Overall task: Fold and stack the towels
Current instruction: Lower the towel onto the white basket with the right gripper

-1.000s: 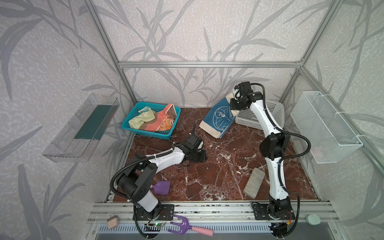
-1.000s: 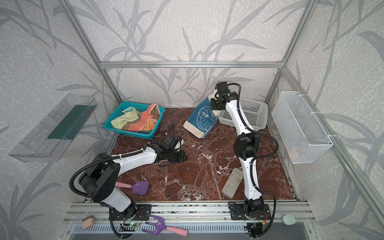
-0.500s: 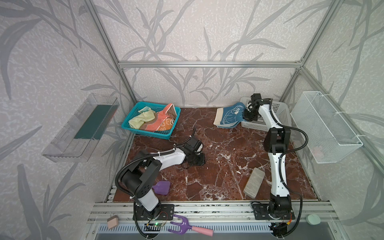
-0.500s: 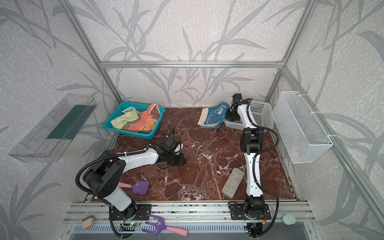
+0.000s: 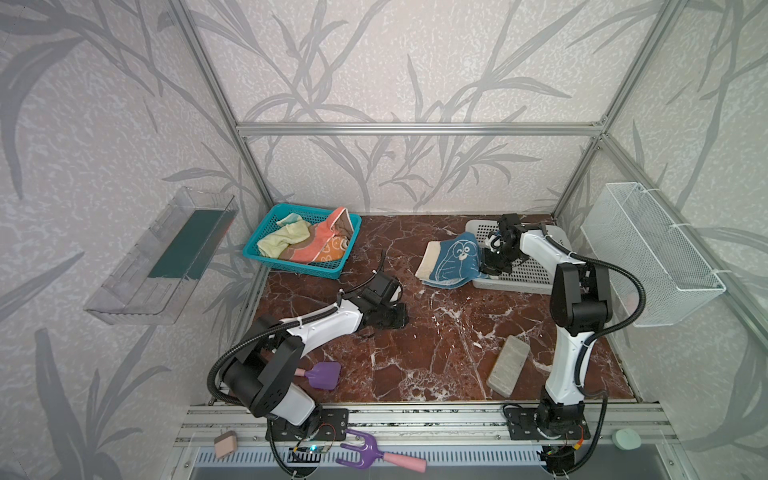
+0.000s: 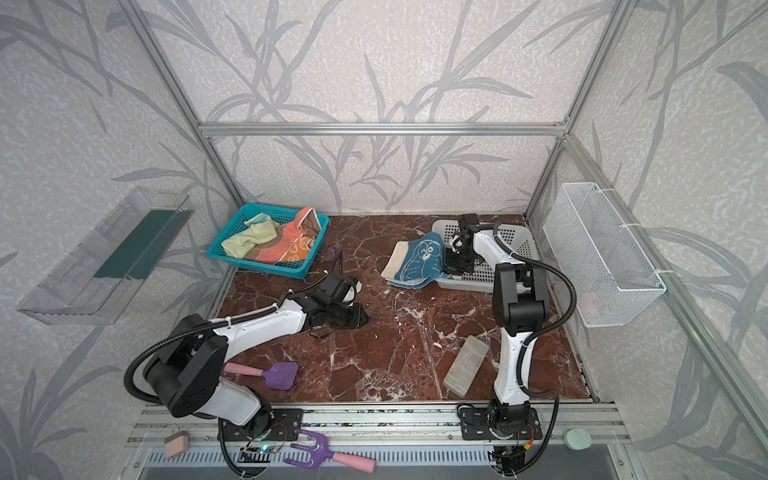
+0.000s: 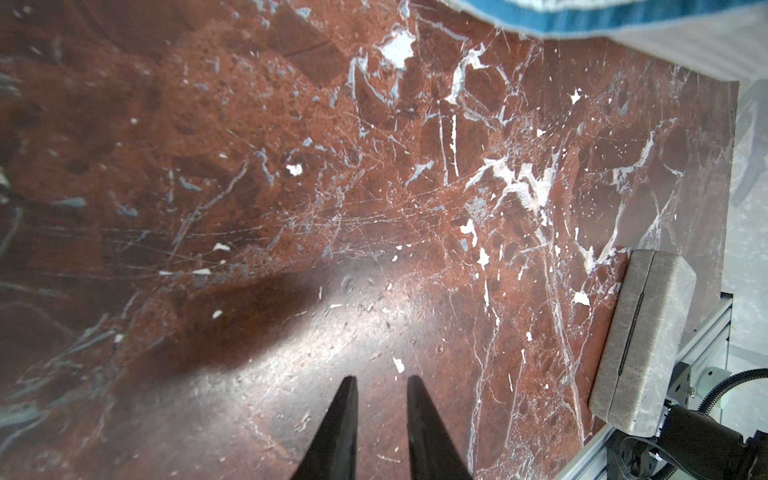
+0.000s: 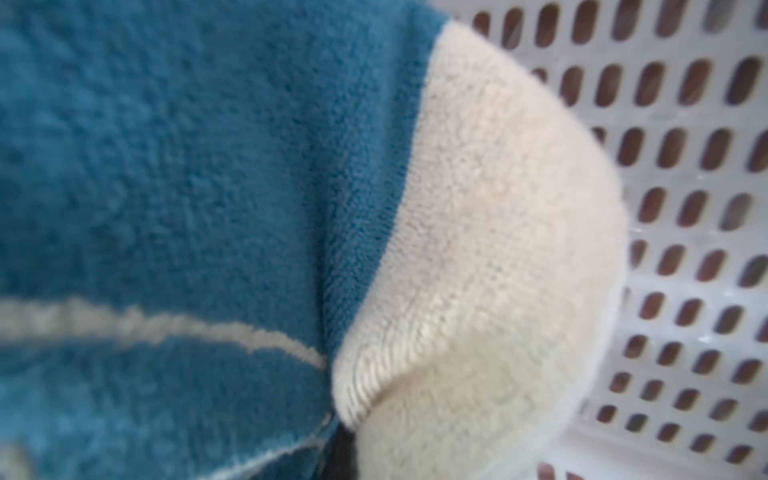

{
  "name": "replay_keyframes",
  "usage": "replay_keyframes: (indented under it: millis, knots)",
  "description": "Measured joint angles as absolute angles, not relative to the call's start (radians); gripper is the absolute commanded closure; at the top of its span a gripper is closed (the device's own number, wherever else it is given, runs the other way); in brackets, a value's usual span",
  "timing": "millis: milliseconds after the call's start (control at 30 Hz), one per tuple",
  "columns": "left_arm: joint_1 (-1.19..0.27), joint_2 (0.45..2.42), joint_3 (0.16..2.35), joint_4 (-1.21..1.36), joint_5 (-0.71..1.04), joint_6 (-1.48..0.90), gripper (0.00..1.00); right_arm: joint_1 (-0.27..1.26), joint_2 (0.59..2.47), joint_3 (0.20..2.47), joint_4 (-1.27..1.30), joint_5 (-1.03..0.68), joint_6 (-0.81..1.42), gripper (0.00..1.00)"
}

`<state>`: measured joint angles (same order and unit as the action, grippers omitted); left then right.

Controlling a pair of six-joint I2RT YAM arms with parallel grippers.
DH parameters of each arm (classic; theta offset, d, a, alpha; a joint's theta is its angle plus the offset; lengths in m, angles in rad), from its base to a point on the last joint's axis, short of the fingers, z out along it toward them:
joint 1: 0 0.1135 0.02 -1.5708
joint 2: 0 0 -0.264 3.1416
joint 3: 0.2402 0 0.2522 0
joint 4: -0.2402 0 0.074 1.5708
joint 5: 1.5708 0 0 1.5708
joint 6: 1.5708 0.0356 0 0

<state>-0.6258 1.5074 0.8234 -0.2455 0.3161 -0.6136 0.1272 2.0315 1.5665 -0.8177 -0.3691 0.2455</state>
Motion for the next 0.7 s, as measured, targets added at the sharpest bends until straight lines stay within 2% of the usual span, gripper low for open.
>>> replay_keyframes:
  millis: [167,300,700]
  knots:
    - [-0.625,1.47,0.823,-0.273,0.286,-0.612,0.77,0.208,1.921,1.45,-0.823,-0.366,0.242,1.0]
    - [-0.622,1.434,0.821,-0.275,0.262,-0.612,0.77,0.237,1.856,1.481,-0.872,-0.343,0.231,1.0]
    - [-0.622,1.43,0.821,-0.268,0.253,-0.612,0.77,0.224,1.904,2.131,-1.116,-0.186,0.17,1.0]
